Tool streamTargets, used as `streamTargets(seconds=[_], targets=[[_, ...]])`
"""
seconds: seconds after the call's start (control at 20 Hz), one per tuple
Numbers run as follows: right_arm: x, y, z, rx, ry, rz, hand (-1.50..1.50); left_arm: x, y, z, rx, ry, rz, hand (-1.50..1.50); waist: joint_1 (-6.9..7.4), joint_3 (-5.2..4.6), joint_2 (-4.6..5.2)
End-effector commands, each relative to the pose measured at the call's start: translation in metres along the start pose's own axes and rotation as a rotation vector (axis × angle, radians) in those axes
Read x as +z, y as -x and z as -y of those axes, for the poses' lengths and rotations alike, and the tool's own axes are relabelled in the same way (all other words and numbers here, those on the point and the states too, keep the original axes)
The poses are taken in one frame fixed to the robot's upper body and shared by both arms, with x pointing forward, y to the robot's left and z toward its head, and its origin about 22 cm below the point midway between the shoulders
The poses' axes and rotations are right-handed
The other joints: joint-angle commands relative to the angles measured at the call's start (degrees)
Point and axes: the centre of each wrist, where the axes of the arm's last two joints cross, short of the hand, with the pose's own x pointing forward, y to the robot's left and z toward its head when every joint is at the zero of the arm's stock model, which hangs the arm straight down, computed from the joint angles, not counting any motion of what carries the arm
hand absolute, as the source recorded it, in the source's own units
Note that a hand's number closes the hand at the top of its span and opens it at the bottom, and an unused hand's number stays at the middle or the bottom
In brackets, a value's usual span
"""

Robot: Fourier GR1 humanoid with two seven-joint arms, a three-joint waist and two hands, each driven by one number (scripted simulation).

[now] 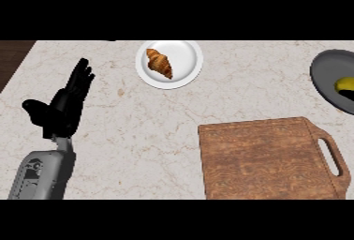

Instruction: Pick the lemon from the cutting board and place it in the pan

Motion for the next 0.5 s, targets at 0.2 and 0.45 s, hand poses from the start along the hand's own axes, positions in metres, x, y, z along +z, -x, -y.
streamTargets(seconds=[0.2, 0.45], targets=[[0.006, 0.018, -0.007, -0.140, 0.002, 0.085, -1.50, 0.008, 0.013, -0.007, -0.020, 0.001, -0.006, 0.00, -0.30, -0.04, -0.14], [0.003, 0.020, 0.006, -0.344, 0.154, 0.117, -1.50, 0.003, -0.004, -0.005, 0.003, -0.015, -0.011, 0.00, -1.16, -0.02, -0.94]])
